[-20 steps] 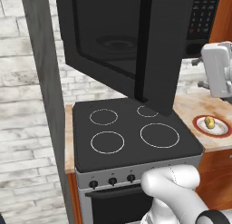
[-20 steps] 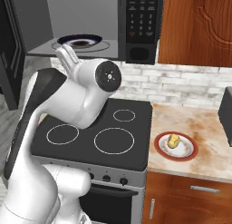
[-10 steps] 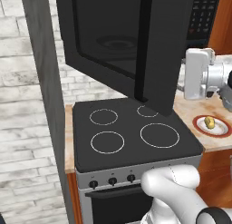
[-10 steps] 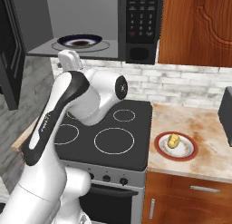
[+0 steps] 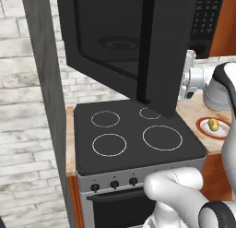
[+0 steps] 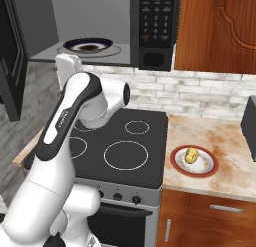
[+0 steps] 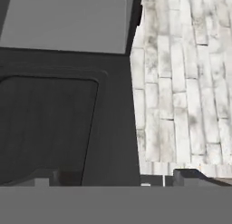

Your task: Pick the potato from the counter and place it in the microwave. Then turn on the microwave.

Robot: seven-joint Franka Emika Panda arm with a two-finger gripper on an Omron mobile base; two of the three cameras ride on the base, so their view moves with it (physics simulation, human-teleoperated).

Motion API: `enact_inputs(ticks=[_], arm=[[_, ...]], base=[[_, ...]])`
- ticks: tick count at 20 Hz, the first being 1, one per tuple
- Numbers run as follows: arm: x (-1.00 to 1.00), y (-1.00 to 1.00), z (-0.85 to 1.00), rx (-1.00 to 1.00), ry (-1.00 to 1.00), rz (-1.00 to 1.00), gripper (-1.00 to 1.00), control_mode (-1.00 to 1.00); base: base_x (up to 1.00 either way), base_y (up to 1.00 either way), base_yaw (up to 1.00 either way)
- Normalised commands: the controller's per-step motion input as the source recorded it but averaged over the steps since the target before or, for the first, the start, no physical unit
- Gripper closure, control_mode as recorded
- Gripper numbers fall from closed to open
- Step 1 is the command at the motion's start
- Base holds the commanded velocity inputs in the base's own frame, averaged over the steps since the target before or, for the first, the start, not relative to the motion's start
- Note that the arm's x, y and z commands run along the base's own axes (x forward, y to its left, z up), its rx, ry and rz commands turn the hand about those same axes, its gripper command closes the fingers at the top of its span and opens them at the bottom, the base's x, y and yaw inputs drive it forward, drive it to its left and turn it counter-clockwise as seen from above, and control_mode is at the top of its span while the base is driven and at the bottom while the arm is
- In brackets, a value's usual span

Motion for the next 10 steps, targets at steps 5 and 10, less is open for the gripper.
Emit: enact_inputs(ticks=[5, 10], arm=[[0.06, 0.48, 0.00, 0.06, 0.03, 0.22, -1.00, -1.00], [0.00, 0.44, 0.00, 0.05, 0.01, 0.22, -1.00, -1.00]], base=[[0.00, 0.00, 0.00], [0.00, 0.00, 0.00]])
